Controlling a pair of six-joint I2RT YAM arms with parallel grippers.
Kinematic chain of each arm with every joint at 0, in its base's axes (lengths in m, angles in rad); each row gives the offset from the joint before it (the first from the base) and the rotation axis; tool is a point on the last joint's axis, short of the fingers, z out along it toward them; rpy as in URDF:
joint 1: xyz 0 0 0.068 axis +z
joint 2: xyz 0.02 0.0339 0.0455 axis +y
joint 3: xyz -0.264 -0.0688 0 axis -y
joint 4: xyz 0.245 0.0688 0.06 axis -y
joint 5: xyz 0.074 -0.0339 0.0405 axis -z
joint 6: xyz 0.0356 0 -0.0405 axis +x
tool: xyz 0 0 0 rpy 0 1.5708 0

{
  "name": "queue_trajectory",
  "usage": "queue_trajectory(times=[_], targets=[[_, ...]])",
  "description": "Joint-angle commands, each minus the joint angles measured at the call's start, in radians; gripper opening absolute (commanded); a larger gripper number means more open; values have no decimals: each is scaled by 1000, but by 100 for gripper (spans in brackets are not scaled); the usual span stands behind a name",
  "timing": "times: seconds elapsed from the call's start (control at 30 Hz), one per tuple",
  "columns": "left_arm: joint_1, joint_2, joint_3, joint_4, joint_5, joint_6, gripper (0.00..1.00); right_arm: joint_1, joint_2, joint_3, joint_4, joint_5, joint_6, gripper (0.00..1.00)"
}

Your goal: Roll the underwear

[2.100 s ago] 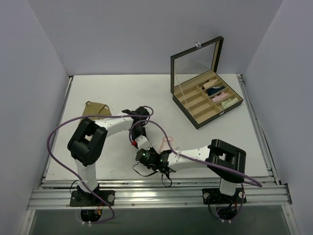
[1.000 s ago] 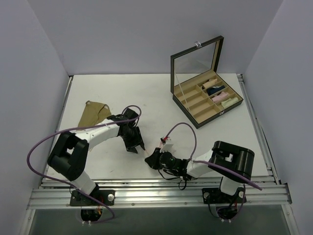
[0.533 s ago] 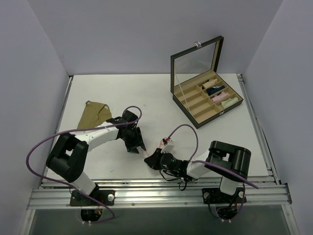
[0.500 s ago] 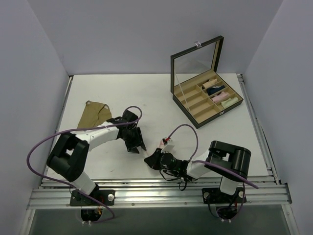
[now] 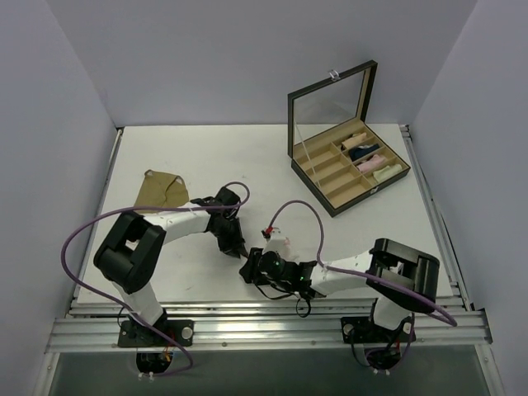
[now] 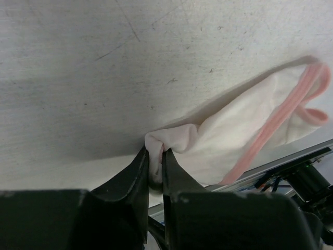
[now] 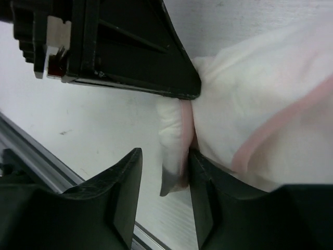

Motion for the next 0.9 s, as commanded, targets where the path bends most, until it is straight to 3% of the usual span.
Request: queue_trajectory(times=[0.0, 0.17, 0.33, 0.87], targets=[[-20, 40, 35, -103, -100, 54, 6, 22, -75, 51, -488, 80, -109, 38], [-20, 40, 109, -282, -220, 67, 2, 28, -107, 220, -660, 138, -281, 43], [-20, 79, 181, -410, -283, 84, 2, 76, -63, 292, -690, 196, -369, 44], [-22, 131, 242, -482, -278, 69, 2, 176, 164, 541, -650, 299, -521, 44]])
